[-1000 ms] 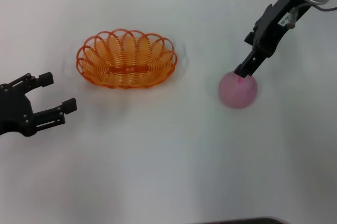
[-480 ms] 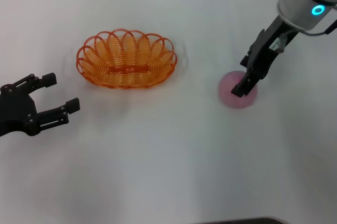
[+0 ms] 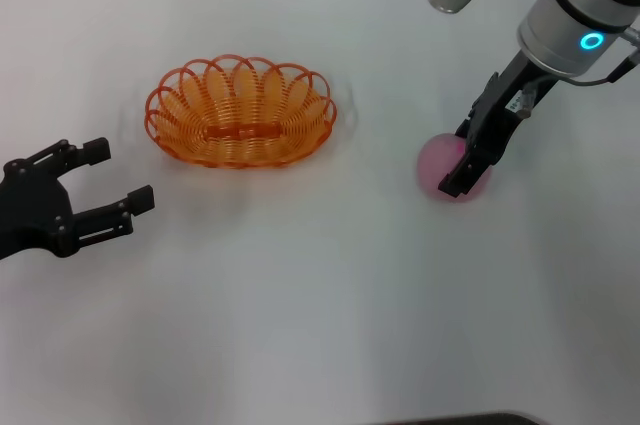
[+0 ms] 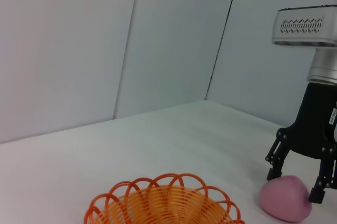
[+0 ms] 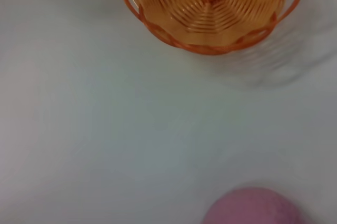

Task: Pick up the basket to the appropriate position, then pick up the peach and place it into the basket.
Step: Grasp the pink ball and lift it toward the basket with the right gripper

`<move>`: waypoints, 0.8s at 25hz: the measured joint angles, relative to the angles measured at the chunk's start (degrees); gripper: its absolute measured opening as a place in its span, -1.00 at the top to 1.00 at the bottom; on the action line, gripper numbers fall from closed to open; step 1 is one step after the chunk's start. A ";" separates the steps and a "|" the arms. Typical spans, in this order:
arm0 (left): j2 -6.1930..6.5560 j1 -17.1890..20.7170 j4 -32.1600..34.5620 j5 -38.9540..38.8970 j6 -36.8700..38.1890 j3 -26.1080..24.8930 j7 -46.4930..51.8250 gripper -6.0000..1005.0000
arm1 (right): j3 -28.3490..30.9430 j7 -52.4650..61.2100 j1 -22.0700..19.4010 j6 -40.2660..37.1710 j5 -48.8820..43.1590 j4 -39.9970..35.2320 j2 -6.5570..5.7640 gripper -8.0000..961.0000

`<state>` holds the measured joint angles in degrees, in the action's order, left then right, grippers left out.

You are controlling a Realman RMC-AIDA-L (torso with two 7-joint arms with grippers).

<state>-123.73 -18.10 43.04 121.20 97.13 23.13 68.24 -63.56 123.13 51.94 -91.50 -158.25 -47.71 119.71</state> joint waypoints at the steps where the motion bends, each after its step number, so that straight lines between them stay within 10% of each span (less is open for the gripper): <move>1: -0.01 0.00 0.00 0.00 0.09 -0.05 -0.01 -0.77 | -0.06 0.00 0.03 0.03 0.00 0.01 0.00 -0.87; 14: -0.03 -0.01 0.03 0.00 -0.08 -0.14 -0.04 -0.77 | -1.93 -0.10 0.55 0.29 -0.04 0.07 0.20 -0.75; 20: -0.03 -0.01 0.03 0.00 -0.11 -0.23 -0.04 -0.77 | -2.30 0.00 0.62 0.33 0.02 -0.34 0.29 -0.31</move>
<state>-123.75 -18.11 43.07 121.20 97.02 22.90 68.20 -65.86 123.13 52.56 -91.17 -158.23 -48.05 120.00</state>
